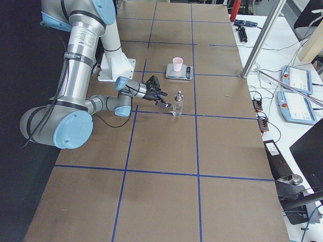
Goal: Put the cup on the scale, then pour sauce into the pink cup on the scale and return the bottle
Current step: 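Open the right gripper and draw it back from the bottle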
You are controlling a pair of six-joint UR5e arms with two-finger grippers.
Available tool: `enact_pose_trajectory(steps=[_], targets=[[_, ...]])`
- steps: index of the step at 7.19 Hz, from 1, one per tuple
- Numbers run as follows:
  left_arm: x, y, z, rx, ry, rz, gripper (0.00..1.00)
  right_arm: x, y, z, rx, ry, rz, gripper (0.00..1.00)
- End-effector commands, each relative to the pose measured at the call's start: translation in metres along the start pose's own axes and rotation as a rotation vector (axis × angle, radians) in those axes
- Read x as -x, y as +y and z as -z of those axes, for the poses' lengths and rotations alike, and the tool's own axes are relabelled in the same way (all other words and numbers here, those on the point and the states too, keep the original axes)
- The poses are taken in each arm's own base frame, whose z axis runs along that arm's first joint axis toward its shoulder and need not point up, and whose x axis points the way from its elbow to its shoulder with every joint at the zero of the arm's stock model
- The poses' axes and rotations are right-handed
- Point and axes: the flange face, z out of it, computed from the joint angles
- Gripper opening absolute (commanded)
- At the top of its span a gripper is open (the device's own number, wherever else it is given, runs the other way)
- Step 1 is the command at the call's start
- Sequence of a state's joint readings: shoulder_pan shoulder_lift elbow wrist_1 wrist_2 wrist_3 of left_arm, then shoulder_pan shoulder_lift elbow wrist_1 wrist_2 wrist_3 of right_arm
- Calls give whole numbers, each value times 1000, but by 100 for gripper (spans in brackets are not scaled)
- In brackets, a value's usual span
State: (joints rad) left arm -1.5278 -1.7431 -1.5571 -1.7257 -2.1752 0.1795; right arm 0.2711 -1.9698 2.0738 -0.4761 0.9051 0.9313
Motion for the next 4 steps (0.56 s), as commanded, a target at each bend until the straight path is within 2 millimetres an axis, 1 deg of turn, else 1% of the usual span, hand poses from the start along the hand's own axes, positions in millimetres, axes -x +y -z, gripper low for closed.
enact_pose_trajectory(steps=[1, 2, 4], targets=[[0, 1, -1, 2, 0, 1, 100, 7, -22, 18, 45, -63, -26, 100], [1, 4, -3, 7, 1, 5, 100, -3, -35, 18, 80, -81, -47, 100], [1, 4, -2, 4, 1, 3, 100, -37, -83, 10, 183, -105, -117, 100]])
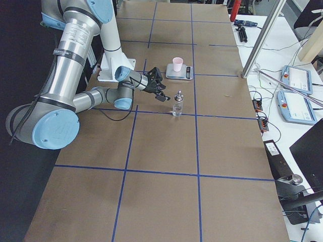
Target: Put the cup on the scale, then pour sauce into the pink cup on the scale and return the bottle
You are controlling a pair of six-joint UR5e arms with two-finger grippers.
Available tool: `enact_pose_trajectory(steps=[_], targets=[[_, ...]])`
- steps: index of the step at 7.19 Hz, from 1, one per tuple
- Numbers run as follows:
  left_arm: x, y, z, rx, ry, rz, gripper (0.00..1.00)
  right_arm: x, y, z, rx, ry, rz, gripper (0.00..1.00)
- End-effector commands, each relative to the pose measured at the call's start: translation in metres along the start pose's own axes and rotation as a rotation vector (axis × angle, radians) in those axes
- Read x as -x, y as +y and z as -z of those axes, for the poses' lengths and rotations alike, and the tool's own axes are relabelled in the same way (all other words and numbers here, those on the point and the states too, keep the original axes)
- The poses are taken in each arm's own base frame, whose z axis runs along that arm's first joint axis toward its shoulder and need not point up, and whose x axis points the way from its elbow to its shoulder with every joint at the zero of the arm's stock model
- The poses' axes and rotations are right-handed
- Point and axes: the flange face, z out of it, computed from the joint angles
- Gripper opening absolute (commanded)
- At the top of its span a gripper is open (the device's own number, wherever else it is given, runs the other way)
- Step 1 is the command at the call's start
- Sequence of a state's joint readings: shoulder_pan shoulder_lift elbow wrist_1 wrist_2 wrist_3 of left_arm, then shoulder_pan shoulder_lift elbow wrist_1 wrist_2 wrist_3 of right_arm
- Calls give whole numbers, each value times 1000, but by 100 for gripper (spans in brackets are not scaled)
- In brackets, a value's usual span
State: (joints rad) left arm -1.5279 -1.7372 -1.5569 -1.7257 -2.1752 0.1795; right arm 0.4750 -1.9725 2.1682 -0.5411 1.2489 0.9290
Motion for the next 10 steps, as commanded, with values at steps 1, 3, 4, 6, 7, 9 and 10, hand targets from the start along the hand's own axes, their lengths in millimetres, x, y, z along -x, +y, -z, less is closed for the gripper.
enact_pose_trajectory(steps=[1, 3, 4, 6, 7, 9, 10], targets=[[0, 0, 0, -1, 1, 0, 100, -37, -50, 5, 95, -35, -73, 100], [0, 0, 0, -1, 1, 0, 100, -72, -106, 11, 177, -43, -42, 100], [-1, -1, 1, -2, 3, -1, 100, -105, -126, 18, 212, -40, -27, 100], [-1, 0, 0, -1, 4, 0, 100, -170, -170, 26, 247, -15, 74, 100], [-1, 0, 0, 0, 8, 0, 100, -176, -187, 31, 229, 13, 135, 100], [1, 12, -6, 12, 12, 8, 100, -218, -153, 16, 467, 102, 62, 100], [2, 16, -7, 16, 13, 13, 100, -236, -154, 13, 623, 136, 99, 100]])
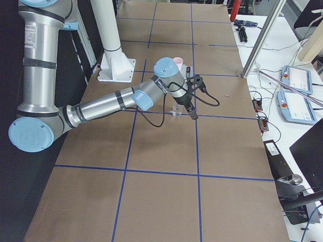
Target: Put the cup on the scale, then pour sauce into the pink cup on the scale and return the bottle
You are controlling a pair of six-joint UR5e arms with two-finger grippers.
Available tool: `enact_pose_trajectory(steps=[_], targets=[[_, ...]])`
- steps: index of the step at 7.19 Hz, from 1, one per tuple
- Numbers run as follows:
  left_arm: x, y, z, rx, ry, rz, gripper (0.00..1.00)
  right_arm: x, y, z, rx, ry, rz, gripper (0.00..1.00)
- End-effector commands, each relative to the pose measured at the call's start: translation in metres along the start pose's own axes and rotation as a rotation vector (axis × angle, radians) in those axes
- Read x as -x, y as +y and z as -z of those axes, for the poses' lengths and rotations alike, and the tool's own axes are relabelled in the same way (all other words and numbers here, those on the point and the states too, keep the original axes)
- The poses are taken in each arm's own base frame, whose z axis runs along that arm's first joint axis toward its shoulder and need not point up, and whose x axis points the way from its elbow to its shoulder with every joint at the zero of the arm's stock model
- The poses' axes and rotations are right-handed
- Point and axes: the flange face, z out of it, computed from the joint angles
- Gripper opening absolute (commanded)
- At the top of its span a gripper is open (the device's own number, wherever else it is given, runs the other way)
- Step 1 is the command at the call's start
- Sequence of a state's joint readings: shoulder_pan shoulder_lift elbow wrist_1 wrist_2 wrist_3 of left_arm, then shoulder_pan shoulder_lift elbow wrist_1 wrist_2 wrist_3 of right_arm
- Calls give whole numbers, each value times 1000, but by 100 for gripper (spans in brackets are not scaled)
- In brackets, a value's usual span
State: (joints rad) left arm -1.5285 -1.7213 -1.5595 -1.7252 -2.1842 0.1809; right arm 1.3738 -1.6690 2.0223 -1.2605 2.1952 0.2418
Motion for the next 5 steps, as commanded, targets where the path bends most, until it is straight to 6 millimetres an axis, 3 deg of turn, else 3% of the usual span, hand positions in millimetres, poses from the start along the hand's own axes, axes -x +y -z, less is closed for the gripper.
enact_pose_trajectory(steps=[1, 2, 3, 5], targets=[[1, 8, -5, 10, 4, 7, 100, -28, -23, 1, 293, 99, -54, 100], [2, 9, -6, 13, 4, 9, 100, -32, -35, 4, 400, 159, -117, 100], [4, 11, -8, 18, 5, 13, 100, -46, -22, -9, 449, 165, -155, 100], [11, 29, -24, 67, 14, 46, 100, -56, -14, -19, 470, 103, -210, 100]])
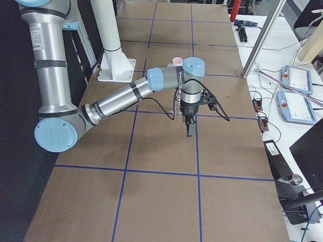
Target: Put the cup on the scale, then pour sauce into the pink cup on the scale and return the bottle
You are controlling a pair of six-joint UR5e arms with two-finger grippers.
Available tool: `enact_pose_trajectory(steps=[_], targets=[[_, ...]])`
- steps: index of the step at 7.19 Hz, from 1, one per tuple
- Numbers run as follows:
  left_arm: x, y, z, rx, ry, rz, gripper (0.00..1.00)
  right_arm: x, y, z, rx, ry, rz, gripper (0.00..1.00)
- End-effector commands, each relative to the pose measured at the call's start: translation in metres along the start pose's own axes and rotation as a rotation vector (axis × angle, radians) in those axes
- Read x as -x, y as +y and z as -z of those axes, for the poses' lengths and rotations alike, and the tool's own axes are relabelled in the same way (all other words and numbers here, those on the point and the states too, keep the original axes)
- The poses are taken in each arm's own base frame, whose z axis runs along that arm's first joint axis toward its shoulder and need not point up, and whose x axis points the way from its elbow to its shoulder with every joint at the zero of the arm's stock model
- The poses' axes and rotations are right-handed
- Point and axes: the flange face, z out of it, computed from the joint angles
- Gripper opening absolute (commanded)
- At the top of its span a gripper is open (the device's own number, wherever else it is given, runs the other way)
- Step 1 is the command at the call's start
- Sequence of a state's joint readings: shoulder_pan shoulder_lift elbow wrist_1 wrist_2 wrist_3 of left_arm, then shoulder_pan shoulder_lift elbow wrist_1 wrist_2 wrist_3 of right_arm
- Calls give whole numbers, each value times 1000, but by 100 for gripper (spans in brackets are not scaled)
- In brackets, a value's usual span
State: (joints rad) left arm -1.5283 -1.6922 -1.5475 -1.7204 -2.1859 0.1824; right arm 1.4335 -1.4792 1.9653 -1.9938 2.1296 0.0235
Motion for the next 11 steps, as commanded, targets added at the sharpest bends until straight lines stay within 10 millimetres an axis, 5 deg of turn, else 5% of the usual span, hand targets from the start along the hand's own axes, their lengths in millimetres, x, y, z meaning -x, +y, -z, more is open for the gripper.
enact_pose_trajectory(steps=[1, 5, 6, 11], targets=[[8, 17, -17, 63, 13, 3, 100, -17, 0, -14, 40, -86, -57, 100], [17, 45, -47, 174, 130, -38, 100, -39, 15, -29, 41, -198, -111, 100], [19, 52, -51, 179, 132, -33, 100, -50, 18, -47, 13, -250, -104, 100], [17, 51, -44, 169, 130, -35, 100, -82, 14, -87, 47, -239, -148, 100]])
